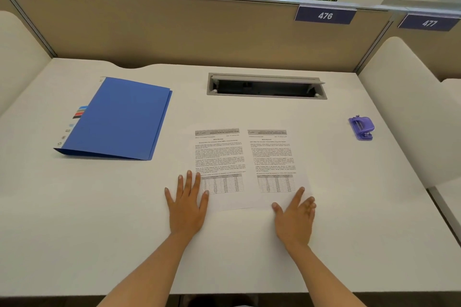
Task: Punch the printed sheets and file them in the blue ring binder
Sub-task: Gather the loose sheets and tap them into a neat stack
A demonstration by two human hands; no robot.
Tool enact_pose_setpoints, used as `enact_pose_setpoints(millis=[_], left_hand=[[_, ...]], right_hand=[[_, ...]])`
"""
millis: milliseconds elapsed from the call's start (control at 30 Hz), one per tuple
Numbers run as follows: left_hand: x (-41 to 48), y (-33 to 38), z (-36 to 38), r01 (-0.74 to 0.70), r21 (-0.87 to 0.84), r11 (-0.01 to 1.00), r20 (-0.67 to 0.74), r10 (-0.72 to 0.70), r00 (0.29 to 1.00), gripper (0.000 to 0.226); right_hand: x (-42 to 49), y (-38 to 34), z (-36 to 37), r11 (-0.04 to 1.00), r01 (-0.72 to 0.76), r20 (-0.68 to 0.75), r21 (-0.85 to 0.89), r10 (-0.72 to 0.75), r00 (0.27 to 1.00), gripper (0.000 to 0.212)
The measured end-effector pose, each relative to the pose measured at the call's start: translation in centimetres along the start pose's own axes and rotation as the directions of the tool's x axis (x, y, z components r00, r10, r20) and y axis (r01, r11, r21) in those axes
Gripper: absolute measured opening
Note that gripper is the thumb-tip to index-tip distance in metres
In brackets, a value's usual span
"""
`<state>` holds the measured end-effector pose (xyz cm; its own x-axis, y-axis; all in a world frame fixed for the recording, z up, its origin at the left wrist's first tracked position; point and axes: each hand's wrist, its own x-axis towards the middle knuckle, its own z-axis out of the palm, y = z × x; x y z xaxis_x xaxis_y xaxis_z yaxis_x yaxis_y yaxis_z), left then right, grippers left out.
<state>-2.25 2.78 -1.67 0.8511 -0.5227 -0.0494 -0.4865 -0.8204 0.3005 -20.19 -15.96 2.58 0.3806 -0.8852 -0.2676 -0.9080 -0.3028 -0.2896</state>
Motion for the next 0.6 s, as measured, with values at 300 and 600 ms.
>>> enact_pose_setpoints(millis=[300,600], left_hand=[[-0.1,-0.1,-0.1,-0.010,-0.015,1.000,-0.006,0.010,1.000,0.063],[0.0,-0.2,-0.1,-0.011,-0.025,1.000,-0.018,0.011,1.000,0.062]], right_hand=[[-0.5,-3.3,-2.7,0.725,-0.043,0.016,0.688,0.045,0.999,0.094],[5.0,-4.4,-8.2,-0.018,-0.384,0.381,0.923,0.174,0.908,0.028]])
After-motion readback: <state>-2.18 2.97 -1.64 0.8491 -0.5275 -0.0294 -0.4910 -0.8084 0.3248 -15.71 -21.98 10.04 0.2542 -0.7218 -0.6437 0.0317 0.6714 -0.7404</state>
